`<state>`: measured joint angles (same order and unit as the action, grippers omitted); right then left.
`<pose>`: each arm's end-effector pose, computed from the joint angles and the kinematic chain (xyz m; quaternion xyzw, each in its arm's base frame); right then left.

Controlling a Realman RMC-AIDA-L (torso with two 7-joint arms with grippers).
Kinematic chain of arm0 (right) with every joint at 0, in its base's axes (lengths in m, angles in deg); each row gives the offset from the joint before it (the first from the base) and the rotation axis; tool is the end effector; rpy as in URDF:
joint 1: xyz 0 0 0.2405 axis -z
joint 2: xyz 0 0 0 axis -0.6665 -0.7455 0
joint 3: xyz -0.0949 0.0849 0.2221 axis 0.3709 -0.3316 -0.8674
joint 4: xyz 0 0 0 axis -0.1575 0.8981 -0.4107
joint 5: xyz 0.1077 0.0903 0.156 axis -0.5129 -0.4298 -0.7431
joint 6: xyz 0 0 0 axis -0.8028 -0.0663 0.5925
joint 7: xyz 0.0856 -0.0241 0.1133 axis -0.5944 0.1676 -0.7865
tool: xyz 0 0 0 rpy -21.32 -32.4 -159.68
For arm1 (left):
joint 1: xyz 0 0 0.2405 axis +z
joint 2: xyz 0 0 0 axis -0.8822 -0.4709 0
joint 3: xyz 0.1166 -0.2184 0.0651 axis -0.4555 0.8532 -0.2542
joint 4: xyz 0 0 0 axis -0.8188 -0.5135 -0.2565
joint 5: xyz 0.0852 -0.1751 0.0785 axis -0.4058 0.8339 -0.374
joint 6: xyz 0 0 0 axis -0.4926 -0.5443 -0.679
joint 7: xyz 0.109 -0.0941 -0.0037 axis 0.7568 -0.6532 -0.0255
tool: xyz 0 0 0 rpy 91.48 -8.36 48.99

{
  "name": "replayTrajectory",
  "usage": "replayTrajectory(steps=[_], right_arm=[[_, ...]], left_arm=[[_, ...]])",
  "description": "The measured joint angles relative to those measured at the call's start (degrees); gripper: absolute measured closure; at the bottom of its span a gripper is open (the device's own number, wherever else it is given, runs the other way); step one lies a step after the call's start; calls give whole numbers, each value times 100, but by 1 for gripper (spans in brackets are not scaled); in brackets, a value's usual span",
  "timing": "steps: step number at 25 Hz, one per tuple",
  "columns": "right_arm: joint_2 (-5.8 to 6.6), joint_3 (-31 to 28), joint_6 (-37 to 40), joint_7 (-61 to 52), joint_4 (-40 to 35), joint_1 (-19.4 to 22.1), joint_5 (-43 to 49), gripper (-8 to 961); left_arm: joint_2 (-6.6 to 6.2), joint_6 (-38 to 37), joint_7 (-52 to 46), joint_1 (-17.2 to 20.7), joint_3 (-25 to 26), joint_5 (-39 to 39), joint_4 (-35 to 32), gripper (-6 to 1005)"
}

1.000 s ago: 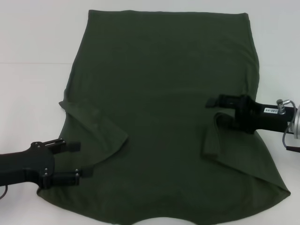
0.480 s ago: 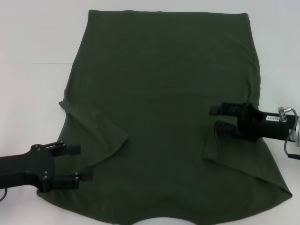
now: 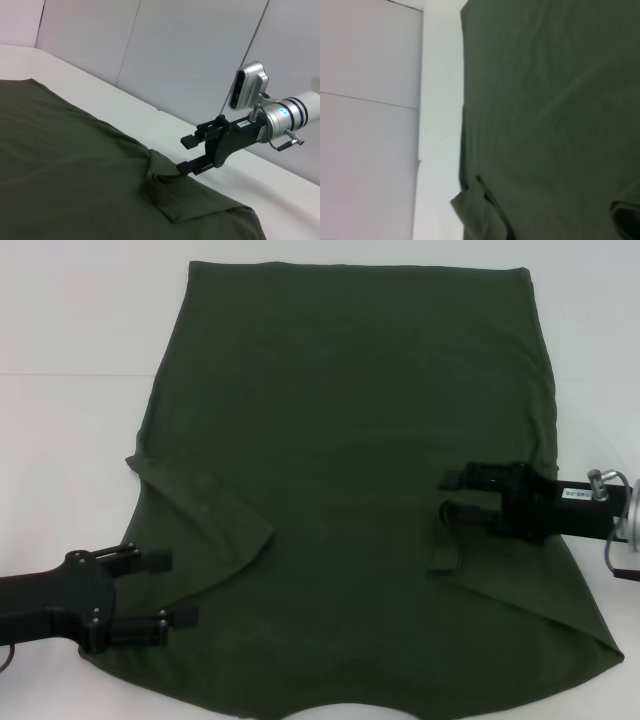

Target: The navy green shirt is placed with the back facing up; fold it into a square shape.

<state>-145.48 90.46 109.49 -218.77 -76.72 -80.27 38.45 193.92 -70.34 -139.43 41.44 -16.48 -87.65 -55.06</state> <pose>0.2713 0.3718 -0.0150 -0.6411 0.7179 0.2666 0.0501 -0.3009 0.2723 0.0433 -0.9234 -0.2665 -0.2478 0.1223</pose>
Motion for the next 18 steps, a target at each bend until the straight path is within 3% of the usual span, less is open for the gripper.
replayTrajectory(steps=[9,18], right_arm=[[277,10,80,3,-15,249,365,261],[85,321,-51,121,-16,117,524,261]], left_arm=[[0,-5,0,8,7,0,2,94],[0,-6,-39,2,13,44,-6,94]])
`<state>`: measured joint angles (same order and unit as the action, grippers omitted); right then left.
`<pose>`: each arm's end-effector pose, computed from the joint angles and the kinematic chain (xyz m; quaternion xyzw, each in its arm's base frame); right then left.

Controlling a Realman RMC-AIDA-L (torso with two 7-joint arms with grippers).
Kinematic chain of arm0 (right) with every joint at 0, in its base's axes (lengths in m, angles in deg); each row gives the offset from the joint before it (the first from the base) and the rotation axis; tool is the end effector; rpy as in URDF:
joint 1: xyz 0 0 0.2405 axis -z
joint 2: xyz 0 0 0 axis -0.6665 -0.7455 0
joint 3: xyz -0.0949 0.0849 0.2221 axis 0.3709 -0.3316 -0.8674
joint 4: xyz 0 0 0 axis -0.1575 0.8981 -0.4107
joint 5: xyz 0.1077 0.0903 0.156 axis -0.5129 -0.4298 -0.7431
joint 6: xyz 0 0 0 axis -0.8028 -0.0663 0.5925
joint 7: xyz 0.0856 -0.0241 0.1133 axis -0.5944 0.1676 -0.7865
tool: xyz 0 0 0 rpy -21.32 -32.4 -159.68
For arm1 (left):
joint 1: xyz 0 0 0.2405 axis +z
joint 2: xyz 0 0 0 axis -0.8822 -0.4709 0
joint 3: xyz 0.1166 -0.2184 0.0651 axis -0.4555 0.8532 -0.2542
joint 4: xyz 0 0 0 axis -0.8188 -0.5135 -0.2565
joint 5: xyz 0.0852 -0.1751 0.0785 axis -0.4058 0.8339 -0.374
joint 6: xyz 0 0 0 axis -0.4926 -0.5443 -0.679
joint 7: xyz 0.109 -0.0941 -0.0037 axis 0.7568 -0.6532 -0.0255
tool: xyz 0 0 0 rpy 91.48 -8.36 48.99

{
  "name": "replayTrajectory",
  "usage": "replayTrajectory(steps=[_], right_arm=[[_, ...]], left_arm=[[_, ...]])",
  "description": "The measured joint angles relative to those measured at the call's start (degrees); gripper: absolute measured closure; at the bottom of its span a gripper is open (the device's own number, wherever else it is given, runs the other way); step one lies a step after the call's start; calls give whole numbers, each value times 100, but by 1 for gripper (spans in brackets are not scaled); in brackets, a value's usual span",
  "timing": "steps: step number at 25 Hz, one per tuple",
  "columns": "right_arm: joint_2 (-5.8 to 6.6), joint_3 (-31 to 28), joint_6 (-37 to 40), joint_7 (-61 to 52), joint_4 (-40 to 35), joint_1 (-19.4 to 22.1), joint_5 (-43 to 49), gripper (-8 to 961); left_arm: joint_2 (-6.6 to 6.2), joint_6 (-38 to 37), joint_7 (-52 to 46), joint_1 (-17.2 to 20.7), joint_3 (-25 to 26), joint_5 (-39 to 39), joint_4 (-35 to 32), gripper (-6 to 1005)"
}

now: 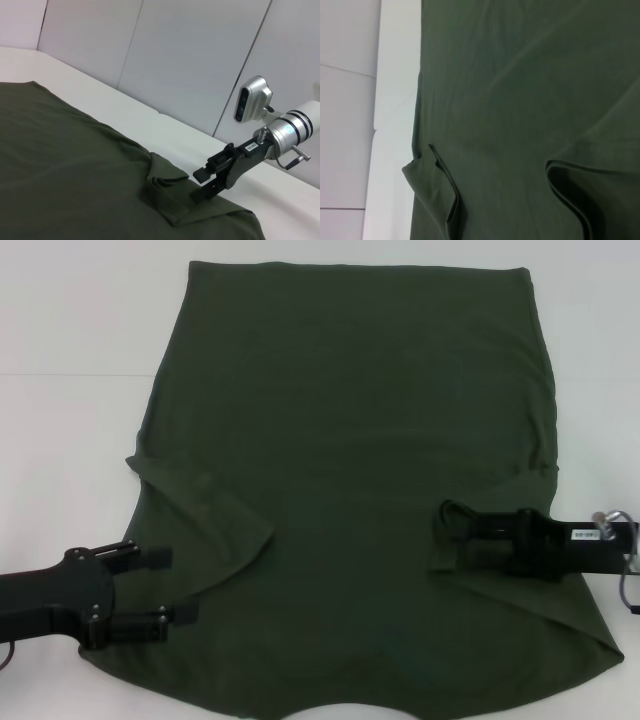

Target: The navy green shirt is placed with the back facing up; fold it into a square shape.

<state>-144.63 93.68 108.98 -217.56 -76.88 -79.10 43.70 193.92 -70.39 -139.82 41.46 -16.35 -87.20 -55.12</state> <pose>0.2904 0.3586 -0.0191 -0.6688 0.7133 0.1981 0.0685 -0.3003 0.2728 0.0443 -0.9215 -0.2685 -0.2519 0.1239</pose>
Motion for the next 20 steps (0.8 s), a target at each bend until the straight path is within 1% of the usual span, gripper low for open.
replayTrajectory(steps=[7,13,16,18,20], right_arm=[[-122,135,-286,0,14,-158,5,260],[-198,210,-432,25,36,-319,2,260],[-285,159,-421,142,-7,-400,-97,260],[-290,139,-386,188,-8,-412,-134,260],[-263,131,-304,241,-10,-400,-197,261]], left_arm=[[0,1,-11,4,0,-10,-3,94],[0,19,-13,6,0,-24,6,94],[-1,41,-14,6,0,-36,19,94],[0,44,-14,6,0,-37,19,94],[3,48,-14,6,0,-34,21,94]])
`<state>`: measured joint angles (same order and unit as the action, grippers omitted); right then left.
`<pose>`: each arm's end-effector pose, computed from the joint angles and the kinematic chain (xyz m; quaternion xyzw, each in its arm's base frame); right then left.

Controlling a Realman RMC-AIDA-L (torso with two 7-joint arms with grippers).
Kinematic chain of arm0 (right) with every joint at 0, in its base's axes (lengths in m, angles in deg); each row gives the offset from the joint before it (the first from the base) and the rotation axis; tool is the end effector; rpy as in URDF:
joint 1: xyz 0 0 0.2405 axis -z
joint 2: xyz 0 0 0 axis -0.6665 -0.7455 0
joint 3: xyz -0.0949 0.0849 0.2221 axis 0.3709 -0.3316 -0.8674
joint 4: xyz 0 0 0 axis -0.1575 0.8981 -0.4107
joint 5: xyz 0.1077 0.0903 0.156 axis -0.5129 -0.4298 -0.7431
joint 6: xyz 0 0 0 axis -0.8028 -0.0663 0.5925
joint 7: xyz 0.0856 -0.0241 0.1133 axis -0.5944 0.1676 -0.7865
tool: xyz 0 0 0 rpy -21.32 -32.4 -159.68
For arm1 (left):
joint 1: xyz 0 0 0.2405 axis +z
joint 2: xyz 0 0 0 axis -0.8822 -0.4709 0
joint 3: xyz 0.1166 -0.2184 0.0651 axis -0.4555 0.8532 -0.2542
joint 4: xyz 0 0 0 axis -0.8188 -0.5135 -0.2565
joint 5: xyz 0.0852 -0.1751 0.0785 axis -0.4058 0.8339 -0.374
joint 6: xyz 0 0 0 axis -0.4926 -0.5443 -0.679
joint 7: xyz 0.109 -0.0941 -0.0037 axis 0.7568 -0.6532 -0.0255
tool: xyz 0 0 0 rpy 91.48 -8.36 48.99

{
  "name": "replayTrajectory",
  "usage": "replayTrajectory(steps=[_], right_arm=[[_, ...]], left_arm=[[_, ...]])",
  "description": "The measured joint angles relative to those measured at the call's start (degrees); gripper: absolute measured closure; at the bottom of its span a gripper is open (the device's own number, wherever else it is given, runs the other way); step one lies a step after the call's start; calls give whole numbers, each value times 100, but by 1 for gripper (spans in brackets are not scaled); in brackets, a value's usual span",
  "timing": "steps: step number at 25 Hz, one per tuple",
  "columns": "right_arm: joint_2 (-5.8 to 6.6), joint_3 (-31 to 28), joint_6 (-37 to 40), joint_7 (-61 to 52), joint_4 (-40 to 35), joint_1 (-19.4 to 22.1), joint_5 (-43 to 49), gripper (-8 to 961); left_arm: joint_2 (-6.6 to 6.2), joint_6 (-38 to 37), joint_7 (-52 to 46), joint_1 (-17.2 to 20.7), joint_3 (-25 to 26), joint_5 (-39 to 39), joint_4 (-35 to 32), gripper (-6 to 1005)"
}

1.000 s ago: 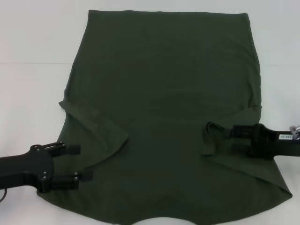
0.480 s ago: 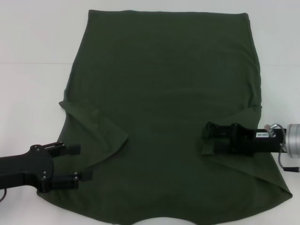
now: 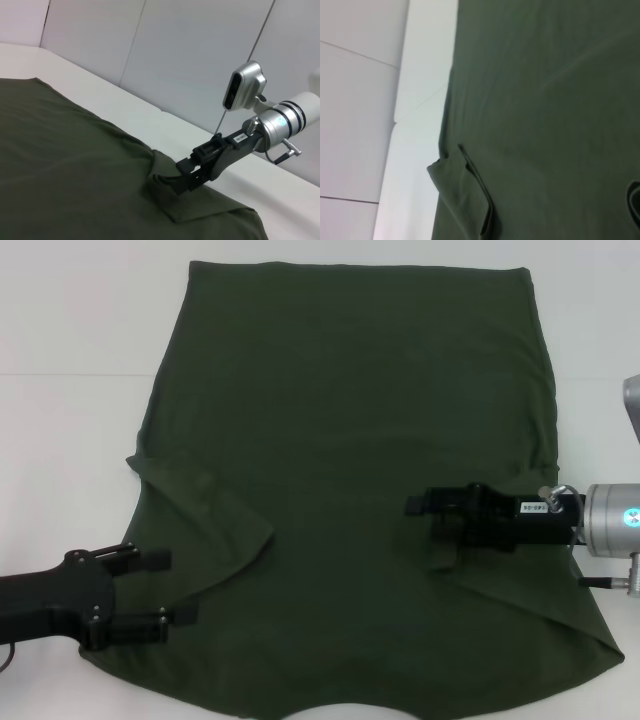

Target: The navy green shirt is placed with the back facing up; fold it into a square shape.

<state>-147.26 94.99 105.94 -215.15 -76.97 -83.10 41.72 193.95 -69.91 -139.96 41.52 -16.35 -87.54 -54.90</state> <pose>0.2566 0.3769 -0.0385 -0.7005 0.6789 0.2099 0.0655 -0.3020 0.2726 0.0431 -0.9207 -0.2734 -0.2490 0.1250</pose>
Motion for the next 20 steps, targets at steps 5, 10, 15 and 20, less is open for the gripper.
replayTrajectory(steps=[5,10,15,20], right_arm=[[190,17,135,4,-4,307,-9,262],[251,-12,142,11,-4,571,-21,262],[224,-11,104,120,-2,532,-26,262],[223,-94,3,253,-2,489,-204,262]], left_arm=[[-1,7,0,4,0,24,2,94],[-3,14,0,5,44,33,2,94],[1,14,0,-37,68,35,11,94],[5,22,0,-45,86,35,10,94]])
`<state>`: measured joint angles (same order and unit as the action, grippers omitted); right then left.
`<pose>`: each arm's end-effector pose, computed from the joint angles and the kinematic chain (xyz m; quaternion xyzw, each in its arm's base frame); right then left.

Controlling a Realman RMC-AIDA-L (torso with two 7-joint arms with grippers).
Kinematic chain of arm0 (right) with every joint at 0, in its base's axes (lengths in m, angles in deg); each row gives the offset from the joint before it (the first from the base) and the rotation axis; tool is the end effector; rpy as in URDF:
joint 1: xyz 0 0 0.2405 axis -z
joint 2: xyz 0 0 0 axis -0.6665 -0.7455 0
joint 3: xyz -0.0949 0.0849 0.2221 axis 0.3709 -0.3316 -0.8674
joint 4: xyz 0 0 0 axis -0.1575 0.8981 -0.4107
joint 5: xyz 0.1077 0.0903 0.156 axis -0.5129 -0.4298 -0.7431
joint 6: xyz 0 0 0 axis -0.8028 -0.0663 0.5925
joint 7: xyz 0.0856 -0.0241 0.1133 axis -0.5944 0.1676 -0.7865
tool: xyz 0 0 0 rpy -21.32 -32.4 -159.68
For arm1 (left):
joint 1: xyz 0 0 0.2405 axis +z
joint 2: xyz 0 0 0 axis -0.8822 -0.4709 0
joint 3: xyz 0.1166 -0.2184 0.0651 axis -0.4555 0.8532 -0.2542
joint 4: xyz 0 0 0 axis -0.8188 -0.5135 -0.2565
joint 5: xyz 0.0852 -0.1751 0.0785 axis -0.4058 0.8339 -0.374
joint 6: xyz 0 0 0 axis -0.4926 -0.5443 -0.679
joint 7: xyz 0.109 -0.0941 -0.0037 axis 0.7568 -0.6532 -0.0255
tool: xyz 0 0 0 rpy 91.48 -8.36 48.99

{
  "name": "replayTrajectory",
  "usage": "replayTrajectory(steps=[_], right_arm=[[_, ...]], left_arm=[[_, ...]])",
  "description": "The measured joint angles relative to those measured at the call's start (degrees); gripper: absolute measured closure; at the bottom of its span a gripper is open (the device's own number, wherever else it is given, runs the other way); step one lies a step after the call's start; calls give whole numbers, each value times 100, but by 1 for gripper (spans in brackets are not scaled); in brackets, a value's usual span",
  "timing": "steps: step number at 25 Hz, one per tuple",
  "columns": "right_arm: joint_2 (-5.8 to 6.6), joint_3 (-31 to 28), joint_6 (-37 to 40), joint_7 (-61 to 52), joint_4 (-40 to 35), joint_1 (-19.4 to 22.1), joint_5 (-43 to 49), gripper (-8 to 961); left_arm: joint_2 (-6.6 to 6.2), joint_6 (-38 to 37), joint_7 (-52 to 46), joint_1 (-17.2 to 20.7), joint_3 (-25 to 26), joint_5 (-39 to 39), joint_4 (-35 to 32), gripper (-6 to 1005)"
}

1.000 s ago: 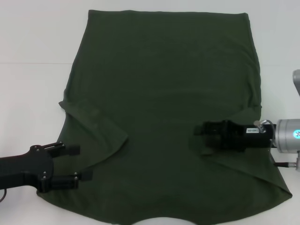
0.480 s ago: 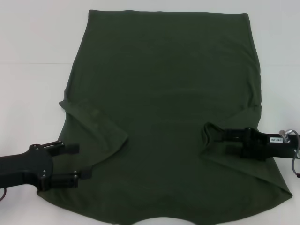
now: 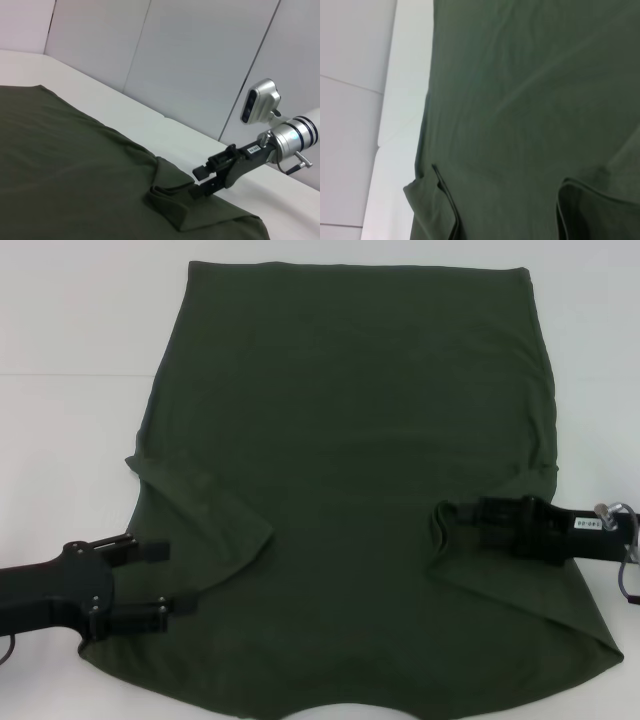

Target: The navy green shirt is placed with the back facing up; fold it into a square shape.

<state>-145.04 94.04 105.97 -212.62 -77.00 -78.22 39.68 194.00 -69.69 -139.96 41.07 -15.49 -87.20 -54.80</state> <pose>0.2930 0.3639 -0.0173 -0.6795 0.6910 0.2263 0.0979 -0.3006 0.2759 0.0449 -0.9183 -0.2721 -0.2554 0.1321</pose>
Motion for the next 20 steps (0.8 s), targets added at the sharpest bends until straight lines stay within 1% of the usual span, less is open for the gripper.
replayTrajectory(steps=[6,10,17,20], right_arm=[[-100,257,-264,-55,73,-247,10,262],[-172,414,-400,-75,82,-340,13,263],[-279,469,-480,-73,82,-481,16,263],[-354,450,-476,9,44,-547,-25,263]], left_arm=[[1,0,0,-1,6,0,0,95],[0,-5,0,26,5,0,0,95],[-7,-11,0,36,2,-17,-11,95],[-8,-8,0,36,1,-23,-7,95]])
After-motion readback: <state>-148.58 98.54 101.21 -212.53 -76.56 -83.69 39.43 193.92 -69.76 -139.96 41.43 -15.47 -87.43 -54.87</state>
